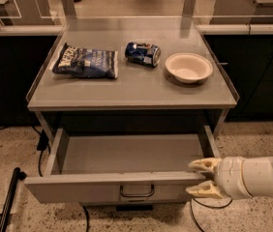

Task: Open top drawer

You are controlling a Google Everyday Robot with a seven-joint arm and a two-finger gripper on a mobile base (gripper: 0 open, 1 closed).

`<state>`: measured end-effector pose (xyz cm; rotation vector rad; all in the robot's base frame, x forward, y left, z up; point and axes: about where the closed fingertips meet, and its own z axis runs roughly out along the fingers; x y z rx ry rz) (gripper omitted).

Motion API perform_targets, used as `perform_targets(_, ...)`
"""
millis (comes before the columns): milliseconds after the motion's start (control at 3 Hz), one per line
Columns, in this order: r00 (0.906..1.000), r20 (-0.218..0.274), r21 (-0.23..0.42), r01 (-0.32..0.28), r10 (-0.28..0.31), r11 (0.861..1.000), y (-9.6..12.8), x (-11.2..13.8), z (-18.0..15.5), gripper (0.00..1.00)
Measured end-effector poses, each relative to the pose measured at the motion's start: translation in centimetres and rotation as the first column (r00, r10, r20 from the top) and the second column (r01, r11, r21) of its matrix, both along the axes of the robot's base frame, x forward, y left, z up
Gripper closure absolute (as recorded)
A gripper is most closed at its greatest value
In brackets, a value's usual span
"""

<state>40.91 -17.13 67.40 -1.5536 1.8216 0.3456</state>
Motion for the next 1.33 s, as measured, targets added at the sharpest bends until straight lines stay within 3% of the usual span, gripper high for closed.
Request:
perform_targets(333, 1.0000, 0.000, 0.000, 0.000, 0.000, 1.000, 0.0, -0.1, 0.0, 0.75)
perform_targets(667, 0.9999, -0.002, 0.003, 0.017, -0.017, 1.000, -0.8, -1.9, -0.1, 0.98)
perform_targets(1000, 0.9996, -0.007, 0.001, 0.028, -0.028, 1.000, -1.2, -4.6, -0.2, 1.00)
perform_targets(1333, 0.9996, -0.007, 0.001, 0.028, -0.028, 1.000, -1.2, -4.6, -0.1, 0.87)
